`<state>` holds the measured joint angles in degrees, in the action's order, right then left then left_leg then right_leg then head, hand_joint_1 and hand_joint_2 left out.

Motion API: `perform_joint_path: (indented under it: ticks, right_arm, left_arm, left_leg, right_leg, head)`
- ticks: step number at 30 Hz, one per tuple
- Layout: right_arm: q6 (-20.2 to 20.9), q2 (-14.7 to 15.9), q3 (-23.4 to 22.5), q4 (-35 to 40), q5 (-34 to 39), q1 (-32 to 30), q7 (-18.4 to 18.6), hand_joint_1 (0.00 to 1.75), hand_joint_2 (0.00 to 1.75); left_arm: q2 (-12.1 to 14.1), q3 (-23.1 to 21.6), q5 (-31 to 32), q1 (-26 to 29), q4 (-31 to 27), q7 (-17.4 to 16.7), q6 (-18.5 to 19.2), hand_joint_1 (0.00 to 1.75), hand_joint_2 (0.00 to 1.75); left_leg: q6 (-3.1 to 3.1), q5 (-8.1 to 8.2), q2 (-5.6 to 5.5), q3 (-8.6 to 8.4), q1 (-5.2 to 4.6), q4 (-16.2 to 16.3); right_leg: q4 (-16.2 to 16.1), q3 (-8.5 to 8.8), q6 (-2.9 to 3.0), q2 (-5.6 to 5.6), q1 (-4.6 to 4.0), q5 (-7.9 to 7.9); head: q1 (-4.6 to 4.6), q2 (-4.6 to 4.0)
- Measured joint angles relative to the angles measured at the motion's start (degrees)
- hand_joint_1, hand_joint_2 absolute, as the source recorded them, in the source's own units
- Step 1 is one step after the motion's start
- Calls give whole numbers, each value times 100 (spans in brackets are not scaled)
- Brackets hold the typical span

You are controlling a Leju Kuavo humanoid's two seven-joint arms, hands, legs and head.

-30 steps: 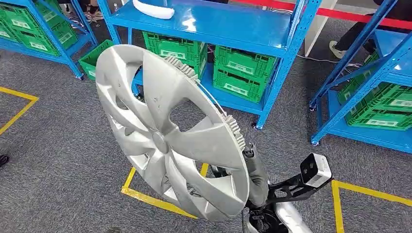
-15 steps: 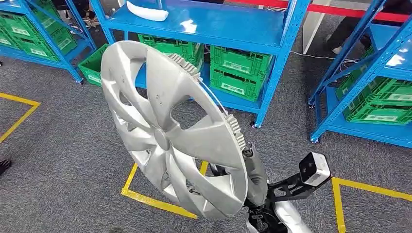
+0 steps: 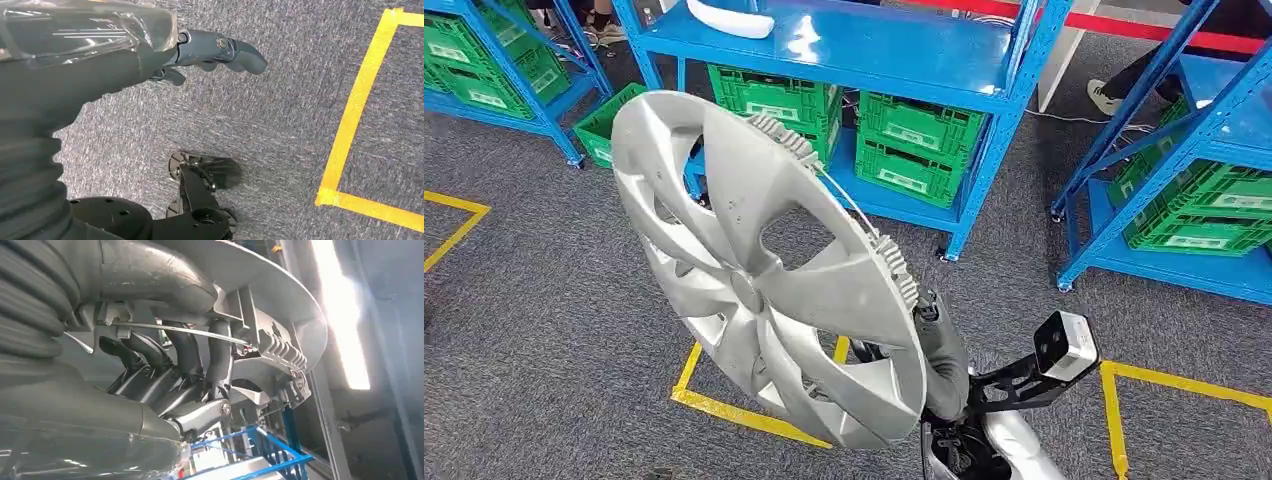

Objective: Take the parts from the cabinet and place them on the table.

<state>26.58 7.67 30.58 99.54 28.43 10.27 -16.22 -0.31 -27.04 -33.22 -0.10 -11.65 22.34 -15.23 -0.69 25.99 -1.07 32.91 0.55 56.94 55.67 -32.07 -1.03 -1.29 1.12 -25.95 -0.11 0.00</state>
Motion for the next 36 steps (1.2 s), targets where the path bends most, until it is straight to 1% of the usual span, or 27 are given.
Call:
perform_joint_path:
  ticks: [2, 6, 7, 8, 9, 11, 12, 13, 14, 16, 17, 18, 19, 21, 22, 23, 24, 26, 27, 28, 29, 30, 31, 32, 33, 34, 36]
  right_arm:
    - [-37, 0, 9, 0, -89, 4, -48, 175, 175]
    - [-96, -2, 17, 0, -190, 11, -101, 175, 175]
    - [-96, -2, 20, 2, -203, 15, -107, 175, 175]
    - [-100, 2, 17, 2, -207, 7, -109, 175, 175]
    - [-105, 2, 17, 2, -212, 20, -114, 175, 175]
    - [-105, 4, 17, 2, -223, 12, -118, 175, 175]
    - [-105, 7, 20, 0, -225, 7, -118, 175, 175]
    - [-105, 11, 22, -4, -227, 2, -116, 175, 175]
    - [-107, 22, 24, -11, -229, -6, -116, 175, 175]
    - [-107, 24, 26, -13, -229, -1, -116, 175, 175]
    - [-107, 24, 26, -13, -229, 5, -118, 175, 175]
    - [-107, 26, 26, -13, -229, 11, -118, 175, 175]
    - [-109, 24, 28, -13, -229, 12, -118, 175, 175]
    - [-107, 24, 31, -13, -236, 11, -118, 175, 175]
    - [-109, 22, 37, -13, -240, 17, -118, 175, 175]
    - [-109, 15, 42, -13, -240, 26, -118, 175, 175]
    - [-107, 4, 42, -13, -240, 24, -120, 175, 175]
    - [-107, -7, 44, -13, -242, 25, -127, 175, 175]
    - [-109, -7, 46, -15, -245, 22, -127, 175, 175]
    - [-109, -7, 50, -20, -251, 17, -125, 175, 175]
    - [-109, -7, 55, -28, -251, 16, -125, 175, 175]
    - [-109, -9, 57, -31, -253, 19, -125, 175, 175]
    - [-107, -15, 57, -31, -251, 24, -125, 175, 175]
    - [-107, -26, 57, -31, -253, 32, -125, 175, 175]
    - [-107, -37, 59, -31, -253, 37, -125, 175, 175]
    - [-107, -37, 59, -31, -253, 47, -124, 175, 175]
    - [-107, -42, 63, -31, -258, 50, -124, 175, 175]
  left_arm:
    - [7, 0, 0, -1, -2, 0, 0, 0, 175]
    - [18, 0, 0, -1, 0, 0, -2, 0, 175]
    - [20, 0, 0, -1, 0, 0, -2, 0, 175]
    - [20, 0, 0, -4, 0, 0, -2, 0, 175]
    - [22, 0, 0, -10, 0, 0, -2, 0, 175]
    - [17, 0, 0, -8, 0, 0, -2, 0, 175]
    - [15, 0, 0, -4, 0, 0, -2, 0, 175]
    - [15, 0, 0, -2, 0, 0, -2, 0, 175]
    - [15, 0, 0, -1, 2, 0, -2, 0, 175]
    - [9, 0, 0, -5, 2, -2, -2, 0, 175]
    - [2, 0, 0, -7, 2, -2, -2, 0, 175]
    - [-2, 0, 0, -12, 2, -2, -2, 0, 175]
    - [-2, 0, 0, -12, 2, -2, -2, 0, 175]
    - [-2, 0, -7, -5, 4, -2, 0, 0, 175]
    - [0, 0, -9, -3, 11, -2, -2, 0, 175]
    - [22, 0, -26, 0, 15, -2, -2, 0, 175]
    - [9, 0, -37, 1, 15, -2, -2, 0, 175]
    - [9, 0, -42, -8, 15, -2, -2, 0, 175]
    - [7, 0, -44, -5, 15, -2, -2, 0, 175]
    - [7, 0, -50, 0, 15, -4, -2, 0, 175]
    - [7, 0, -50, 6, 18, -7, -2, 0, 175]
    - [7, 0, -57, 6, 20, -7, -2, 0, 175]
    - [9, 0, -57, 5, 20, -7, -2, 0, 175]
    - [11, 0, -57, 4, 20, -7, -2, 0, 175]
    - [13, 0, -57, -8, 20, -9, -2, 0, 175]
    - [13, 0, -57, -21, 20, -9, -2, 0, 175]
    - [11, 0, -57, -10, 20, -9, -2, 0, 175]
  left_leg:
    - [-57, 16, 1, 28, -36, 45]
    - [-121, 6, 0, 42, -50, 51]
    - [-174, -35, 2, 17, -38, -18]
    - [-226, -82, 14, -20, 6, -86]
    - [-265, -109, 14, -17, 8, -117]
    - [-274, -125, 1, 12, -3, -112]
    - [-267, -130, -7, 24, -9, -109]
    - [-256, -137, -28, 36, -11, -102]
    - [-244, -143, -57, 39, -10, -98]
    - [-209, -144, -137, 38, -4, -79]
    - [-180, -136, -176, 45, -4, -55]
    - [-133, -125, -211, 78, -30, -16]
    - [-90, -134, -242, 101, -38, -12]
    - [-8, -168, -288, 128, 7, -27]
    - [33, -170, -325, 140, 11, -21]
    - [58, -117, -235, 156, 28, 40]
    - [95, 28, -83, 233, 12, 220]
    - [152, 512, 35, 643, 42, 1126]
    - [168, 686, 47, 842, 49, 1565]
    - [177, 728, 57, 961, 54, 1822]
    - [172, 644, 75, 927, 56, 1770]
    - [158, 451, 99, 761, 56, 1448]
    - [133, 199, 147, 480, 55, 923]
    - [92, -32, 308, 169, 43, 363]
    - [62, 12, 603, 3, -15, 48]
    - [10, -8, 538, 27, -43, 36]
    - [-13, -14, 421, 76, -64, 38]
  right_leg:
    - [-28, -4, -110, 2, 33, 26]
    - [-49, -5, -175, 2, 48, 57]
    - [-52, 0, -202, 3, 34, 56]
    - [54, -68, -183, 40, 48, -16]
    - [330, -196, -118, 58, 30, -199]
    - [1347, -650, -25, 60, 28, -638]
    - [1788, -847, -17, 60, 26, -792]
    - [2012, -944, -40, 60, 28, -834]
    - [1860, -861, -83, 61, 32, -741]
    - [850, -320, -178, 49, 40, -358]
    - [307, -23, -194, -43, 52, -202]
    - [77, 82, -137, -185, 40, -190]
    - [72, 96, -99, -102, 30, -159]
    - [103, 72, -44, -57, -25, -148]
    - [76, 75, 5, -14, -1, -122]
    - [61, 82, 39, 41, 53, -101]
    - [61, 83, 64, 76, 46, -109]
    - [63, 81, 106, 185, 13, -117]
    - [63, 79, 113, 246, -4, -122]
    - [64, 79, 120, 306, -15, -127]
    - [65, 83, 122, 358, -27, -131]
    - [65, 89, 123, 412, -32, -135]
    - [65, 103, 128, 464, -36, -143]
    - [65, 122, 135, 511, -49, -151]
    - [64, 130, 116, 552, -79, -164]
    - [71, 107, 93, 586, -130, -174]
    - [57, 119, 64, 697, -126, -178]
  head:
    - [-4, 0]
    - [-4, 0]
    - [-7, 0]
    - [-2, 0]
    - [7, 0]
    - [2, 0]
    - [0, 0]
    - [0, 0]
    - [0, 0]
    - [2, 0]
    - [4, 0]
    - [0, 0]
    - [-7, 0]
    - [-7, 0]
    - [-4, 0]
    - [-7, 0]
    - [-35, 0]
    - [-39, 0]
    - [-37, 0]
    - [-37, 0]
    - [-37, 0]
    - [-39, 0]
    - [-39, 0]
    - [-39, 0]
    - [-35, 0]
    - [-31, 0]
    - [-29, 0]
